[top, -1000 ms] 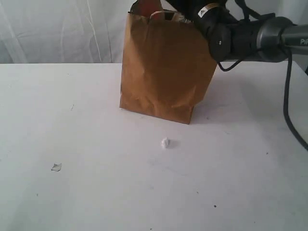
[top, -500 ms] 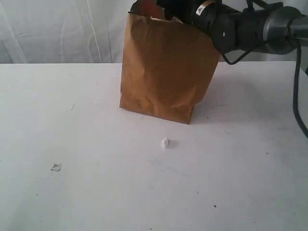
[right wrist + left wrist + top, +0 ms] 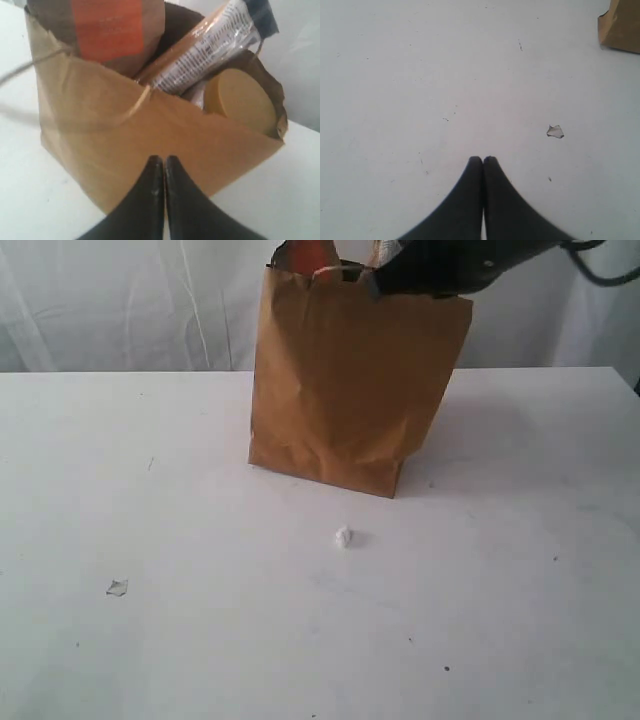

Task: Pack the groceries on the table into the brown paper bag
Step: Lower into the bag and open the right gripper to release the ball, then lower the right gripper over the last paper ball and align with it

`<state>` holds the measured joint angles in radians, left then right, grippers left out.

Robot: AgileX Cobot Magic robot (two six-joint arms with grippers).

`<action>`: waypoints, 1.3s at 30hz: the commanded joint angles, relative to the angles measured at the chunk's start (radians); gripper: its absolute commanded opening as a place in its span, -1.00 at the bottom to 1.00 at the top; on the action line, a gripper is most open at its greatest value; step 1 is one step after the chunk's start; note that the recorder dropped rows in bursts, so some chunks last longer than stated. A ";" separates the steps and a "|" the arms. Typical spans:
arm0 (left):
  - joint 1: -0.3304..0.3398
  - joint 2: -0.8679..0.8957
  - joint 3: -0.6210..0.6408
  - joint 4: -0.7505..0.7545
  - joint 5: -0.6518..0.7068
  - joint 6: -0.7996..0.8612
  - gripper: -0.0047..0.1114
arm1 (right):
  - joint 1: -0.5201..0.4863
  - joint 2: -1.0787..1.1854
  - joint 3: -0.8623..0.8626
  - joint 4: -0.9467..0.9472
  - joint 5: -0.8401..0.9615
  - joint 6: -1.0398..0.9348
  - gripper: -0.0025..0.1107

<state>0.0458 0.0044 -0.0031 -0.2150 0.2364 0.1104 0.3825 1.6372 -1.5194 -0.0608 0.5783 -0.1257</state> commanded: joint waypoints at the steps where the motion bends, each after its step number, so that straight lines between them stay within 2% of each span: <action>1: 0.002 -0.004 0.003 -0.008 0.000 -0.001 -0.92 | 0.001 -0.086 0.005 0.009 0.204 -0.012 -0.96; 4: 0.002 -0.004 0.003 -0.008 0.000 -0.001 -0.92 | 0.048 -0.169 0.095 0.019 0.295 -0.012 -0.96; 7: 0.002 -0.004 0.003 -0.008 0.000 -0.001 -0.92 | 0.107 -0.208 0.191 0.019 0.296 -0.005 -0.96; 9: 0.002 -0.004 0.003 -0.008 0.000 -0.001 -0.92 | 0.187 -0.196 0.288 0.025 0.294 -0.005 -0.96; 12: 0.002 -0.004 0.003 -0.008 0.000 -0.001 -0.92 | 0.250 -0.116 0.379 0.123 0.200 -0.028 -0.96; 13: 0.002 -0.004 0.003 -0.008 0.000 -0.001 -0.92 | 0.272 -0.059 0.391 0.160 0.159 -0.093 -0.96; 15: 0.002 -0.004 0.003 -0.008 0.000 -0.001 -0.92 | 0.307 0.027 0.390 0.170 0.115 -0.197 -0.92; 17: 0.002 -0.004 0.003 -0.008 0.000 -0.001 -0.92 | 0.319 0.095 0.386 0.163 0.096 -0.252 -0.69; 20: 0.002 -0.004 0.003 -0.008 0.000 -0.001 -0.92 | 0.319 0.148 0.368 0.161 0.095 -0.248 -0.46; 22: 0.002 -0.004 0.003 -0.008 0.000 -0.001 -0.92 | 0.319 0.161 0.356 0.161 0.081 -0.177 -0.40; 26: 0.002 -0.004 0.003 -0.008 0.000 -0.001 -0.92 | 0.319 0.176 0.352 0.159 -0.018 0.057 -0.40; 32: 0.002 -0.004 0.003 -0.008 0.000 -0.001 -0.92 | 0.319 0.230 0.292 0.157 -0.136 0.074 -0.41; 35: 0.002 -0.004 0.003 -0.008 0.000 -0.001 -0.92 | 0.319 0.302 0.157 0.140 -0.094 0.074 -0.41; 39: 0.002 -0.004 0.003 -0.008 0.000 -0.001 -0.92 | 0.315 0.402 -0.003 0.137 0.095 0.078 -0.41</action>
<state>0.0458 0.0044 -0.0031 -0.2150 0.2364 0.1104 0.6987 1.9885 -1.4390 0.0929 0.5464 -0.0525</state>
